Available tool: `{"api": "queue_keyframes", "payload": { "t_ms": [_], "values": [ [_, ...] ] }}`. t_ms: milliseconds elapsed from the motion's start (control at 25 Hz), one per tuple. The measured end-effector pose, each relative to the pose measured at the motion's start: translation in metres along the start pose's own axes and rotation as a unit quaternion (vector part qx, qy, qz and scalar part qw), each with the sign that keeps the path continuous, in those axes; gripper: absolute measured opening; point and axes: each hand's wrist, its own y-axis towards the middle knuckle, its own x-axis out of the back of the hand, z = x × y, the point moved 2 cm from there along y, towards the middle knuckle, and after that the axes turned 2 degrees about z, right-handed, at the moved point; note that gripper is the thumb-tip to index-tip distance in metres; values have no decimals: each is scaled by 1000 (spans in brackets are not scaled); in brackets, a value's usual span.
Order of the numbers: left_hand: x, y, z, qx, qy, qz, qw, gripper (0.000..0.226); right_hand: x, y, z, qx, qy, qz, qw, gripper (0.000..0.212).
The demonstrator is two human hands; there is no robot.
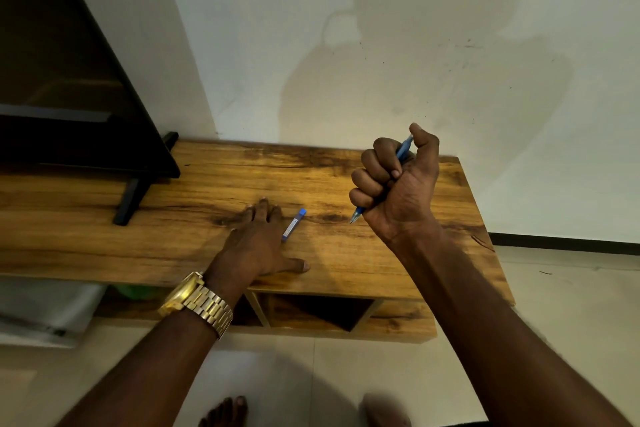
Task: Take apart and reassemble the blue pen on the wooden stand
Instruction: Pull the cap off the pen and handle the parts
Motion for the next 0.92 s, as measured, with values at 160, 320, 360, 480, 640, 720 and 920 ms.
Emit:
{"api": "queue_keyframes", "payload": {
  "t_ms": [160, 320, 360, 480, 640, 720, 920],
  "values": [
    [-3, 3, 2, -1, -7, -3, 1000, 145, 4, 3, -1, -1, 3, -2, 1000, 66],
    [-1, 2, 2, -12, -4, 1, 1000, 143, 6, 5, -3, 6, -4, -7, 1000, 65],
    [0, 1, 1, -13, 0, 4, 1000, 143, 6, 6, -3, 11, -2, -7, 1000, 64],
    [3, 2, -1, -11, 4, 12, 1000, 144, 4, 7, -1, 16, -2, -5, 1000, 63],
    [5, 4, -4, -10, 20, 19, 1000, 144, 2, 8, -2, 17, -14, -7, 1000, 67],
    [5, 5, -5, -6, 27, 24, 999, 145, 2, 8, -2, 13, -13, 0, 1000, 67],
    [3, 9, -4, -7, 20, 31, 999, 147, 4, 8, 0, 11, -13, 0, 1000, 67]
  ]
}}
